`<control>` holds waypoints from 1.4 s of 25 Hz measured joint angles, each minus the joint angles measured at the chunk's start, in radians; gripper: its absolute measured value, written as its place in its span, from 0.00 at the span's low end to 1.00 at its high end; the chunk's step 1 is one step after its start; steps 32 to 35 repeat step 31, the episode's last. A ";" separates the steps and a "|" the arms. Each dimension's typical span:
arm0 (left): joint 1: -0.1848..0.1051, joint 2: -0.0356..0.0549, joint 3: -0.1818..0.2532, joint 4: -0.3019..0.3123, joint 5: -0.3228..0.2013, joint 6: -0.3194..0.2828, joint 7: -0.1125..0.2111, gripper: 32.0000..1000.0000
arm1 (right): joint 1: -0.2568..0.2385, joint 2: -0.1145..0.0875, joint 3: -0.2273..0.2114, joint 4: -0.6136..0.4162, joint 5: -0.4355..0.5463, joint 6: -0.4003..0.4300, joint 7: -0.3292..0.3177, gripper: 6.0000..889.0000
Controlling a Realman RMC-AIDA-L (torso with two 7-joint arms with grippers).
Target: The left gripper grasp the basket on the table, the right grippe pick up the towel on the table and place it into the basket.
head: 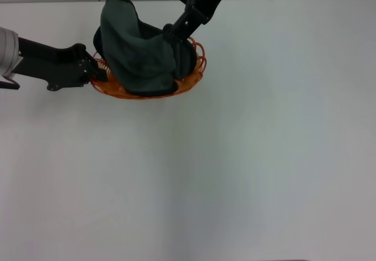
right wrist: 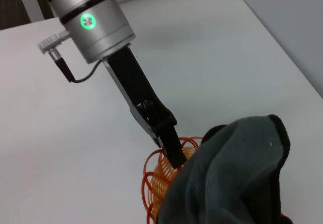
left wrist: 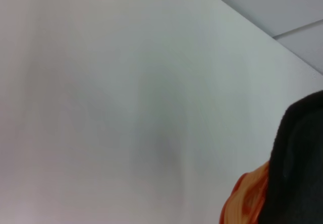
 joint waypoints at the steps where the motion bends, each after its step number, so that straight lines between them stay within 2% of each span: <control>1: 0.000 0.0000 0.000 -0.002 0.000 -0.001 0.000 0.06 | 0.000 0.000 0.009 -0.006 0.000 -0.009 0.000 0.97; 10: 0.000 0.0000 0.000 -0.006 0.000 -0.002 0.000 0.06 | -0.003 -0.003 0.101 -0.083 -0.001 -0.103 0.019 0.96; 13: 0.001 0.0000 0.000 -0.007 0.000 -0.003 0.001 0.06 | -0.004 -0.003 0.118 -0.114 0.000 -0.132 0.028 0.96; 19: 0.003 0.0000 0.000 -0.007 0.000 -0.004 0.002 0.06 | -0.013 -0.003 0.121 -0.157 0.000 -0.157 0.044 0.96; 35: 0.002 0.0000 0.000 -0.007 0.000 -0.005 0.003 0.06 | -0.014 -0.003 0.121 -0.160 0.001 -0.163 0.049 0.96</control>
